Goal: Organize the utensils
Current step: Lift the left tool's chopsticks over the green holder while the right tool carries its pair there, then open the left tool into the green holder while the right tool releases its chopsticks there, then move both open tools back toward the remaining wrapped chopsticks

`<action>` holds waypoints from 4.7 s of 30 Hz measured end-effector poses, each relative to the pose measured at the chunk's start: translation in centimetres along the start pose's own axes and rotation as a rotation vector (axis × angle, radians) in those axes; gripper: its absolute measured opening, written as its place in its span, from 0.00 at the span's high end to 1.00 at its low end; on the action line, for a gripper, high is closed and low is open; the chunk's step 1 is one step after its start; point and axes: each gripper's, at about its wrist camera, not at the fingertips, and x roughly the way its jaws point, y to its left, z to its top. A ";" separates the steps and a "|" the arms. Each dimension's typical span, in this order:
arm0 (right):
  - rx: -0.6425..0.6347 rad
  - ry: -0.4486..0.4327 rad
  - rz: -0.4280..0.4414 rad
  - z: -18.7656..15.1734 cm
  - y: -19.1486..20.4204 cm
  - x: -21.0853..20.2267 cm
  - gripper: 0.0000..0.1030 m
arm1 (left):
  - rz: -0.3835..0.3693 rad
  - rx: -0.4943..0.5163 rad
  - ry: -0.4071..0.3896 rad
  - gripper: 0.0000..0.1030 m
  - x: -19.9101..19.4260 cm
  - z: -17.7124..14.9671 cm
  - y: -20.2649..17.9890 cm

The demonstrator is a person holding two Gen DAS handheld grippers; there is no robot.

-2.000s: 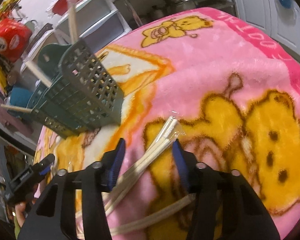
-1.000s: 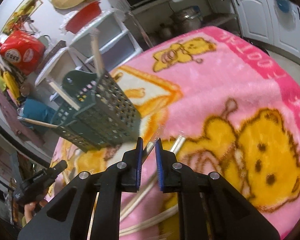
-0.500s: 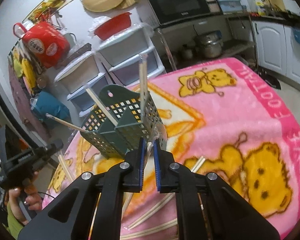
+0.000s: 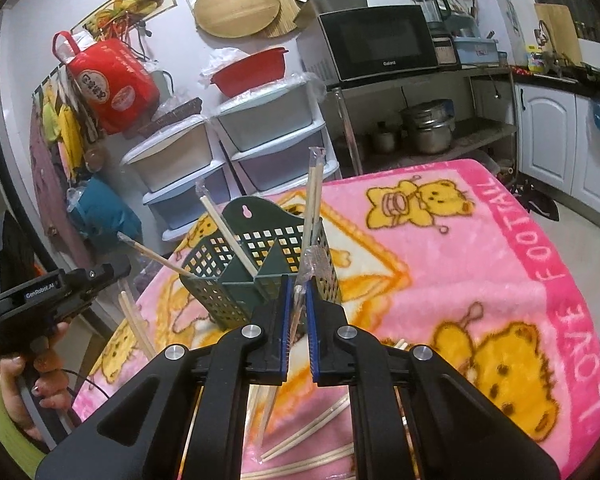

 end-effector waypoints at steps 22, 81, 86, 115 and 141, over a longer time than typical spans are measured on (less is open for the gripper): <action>-0.081 -0.065 0.024 1.8 2.4 -2.0 0.94 | -0.059 0.125 -0.033 0.98 -0.8 2.1 -4.8; -0.252 -0.328 0.040 10.7 9.3 1.9 0.94 | 0.027 0.193 -0.325 0.98 -0.6 13.8 -5.9; -0.247 -0.325 0.025 10.0 8.8 3.7 0.94 | 0.026 0.184 -0.299 0.98 1.3 13.0 -4.8; -0.126 -0.225 0.005 6.4 4.1 7.7 0.80 | 0.073 0.163 -0.155 0.98 6.5 8.6 -1.6; -0.040 -0.088 -0.032 3.9 2.0 5.2 0.43 | 0.046 0.095 -0.117 0.31 2.0 5.9 -0.9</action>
